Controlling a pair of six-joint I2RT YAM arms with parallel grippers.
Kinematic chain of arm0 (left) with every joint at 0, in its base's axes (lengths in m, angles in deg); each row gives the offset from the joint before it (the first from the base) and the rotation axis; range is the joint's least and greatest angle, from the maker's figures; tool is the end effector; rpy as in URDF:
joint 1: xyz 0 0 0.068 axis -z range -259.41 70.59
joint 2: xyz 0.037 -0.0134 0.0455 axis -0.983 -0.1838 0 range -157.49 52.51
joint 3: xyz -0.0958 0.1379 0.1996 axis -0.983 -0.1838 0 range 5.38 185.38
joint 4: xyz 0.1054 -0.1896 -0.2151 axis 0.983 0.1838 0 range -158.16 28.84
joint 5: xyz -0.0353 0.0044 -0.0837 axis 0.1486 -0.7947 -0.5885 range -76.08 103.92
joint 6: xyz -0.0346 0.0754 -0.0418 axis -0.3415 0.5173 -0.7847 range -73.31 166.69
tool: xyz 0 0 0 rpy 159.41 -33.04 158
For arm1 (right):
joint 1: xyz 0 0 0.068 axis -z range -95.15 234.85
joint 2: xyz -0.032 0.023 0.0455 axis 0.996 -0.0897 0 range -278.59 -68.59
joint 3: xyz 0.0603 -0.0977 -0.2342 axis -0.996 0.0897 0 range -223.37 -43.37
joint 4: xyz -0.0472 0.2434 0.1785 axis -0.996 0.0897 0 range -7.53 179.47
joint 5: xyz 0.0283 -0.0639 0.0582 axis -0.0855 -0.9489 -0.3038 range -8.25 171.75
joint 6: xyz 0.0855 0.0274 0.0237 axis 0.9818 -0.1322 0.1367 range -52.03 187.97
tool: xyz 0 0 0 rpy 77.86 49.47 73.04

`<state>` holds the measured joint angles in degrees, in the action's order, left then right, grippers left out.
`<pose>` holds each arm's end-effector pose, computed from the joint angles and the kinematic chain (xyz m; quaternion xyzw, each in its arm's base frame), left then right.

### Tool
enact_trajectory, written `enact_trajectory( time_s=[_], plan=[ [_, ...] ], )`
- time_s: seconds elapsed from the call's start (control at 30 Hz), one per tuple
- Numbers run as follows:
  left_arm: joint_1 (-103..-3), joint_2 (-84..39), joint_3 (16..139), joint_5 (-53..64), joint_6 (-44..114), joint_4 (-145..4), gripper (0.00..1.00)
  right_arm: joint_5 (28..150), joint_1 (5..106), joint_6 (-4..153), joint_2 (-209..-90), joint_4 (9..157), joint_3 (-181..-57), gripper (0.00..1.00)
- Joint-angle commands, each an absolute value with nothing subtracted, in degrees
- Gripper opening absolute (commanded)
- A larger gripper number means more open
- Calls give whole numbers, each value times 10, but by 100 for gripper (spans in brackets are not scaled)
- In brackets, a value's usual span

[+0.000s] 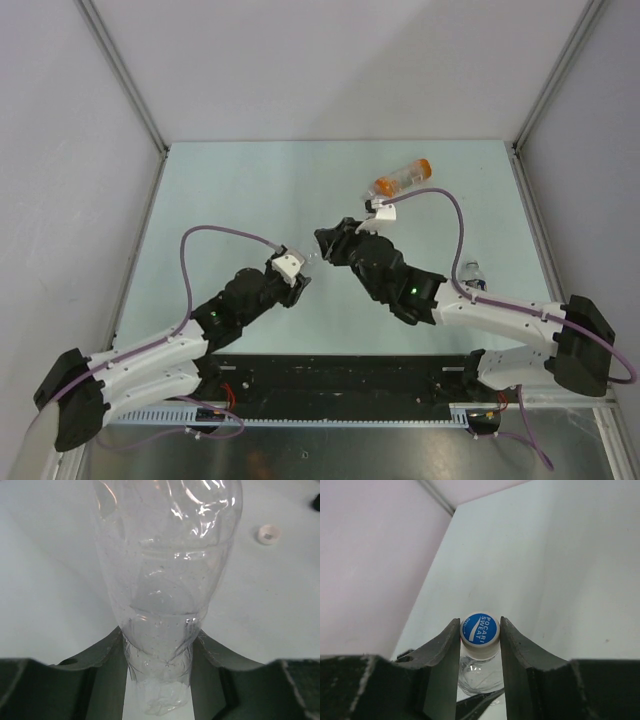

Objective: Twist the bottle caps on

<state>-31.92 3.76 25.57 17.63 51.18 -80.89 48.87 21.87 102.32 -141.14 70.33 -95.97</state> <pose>0.2001 -0.2104 0.1730 0.3319 0.7253 -0.1969 0.5702 0.2139 0.3197 0.2909 0.0015 0.7464 0.3325 0.5765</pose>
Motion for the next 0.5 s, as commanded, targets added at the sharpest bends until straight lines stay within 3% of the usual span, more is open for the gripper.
enact_trajectory(
  time_s=[0.0, 0.2, 0.47],
  plan=[
    [-273, 36, 334, 331, 534, -953, 0, 398, 214, 1190, -1445, 762, -945, 0],
    [-244, -12, 351, 435, 525, -952, 0, 408, 223, 1251, -1453, 749, -946, 0],
    [-221, -13, 348, 439, 533, -953, 0, 482, 256, 1223, -1463, 752, -968, 1]
  ],
)
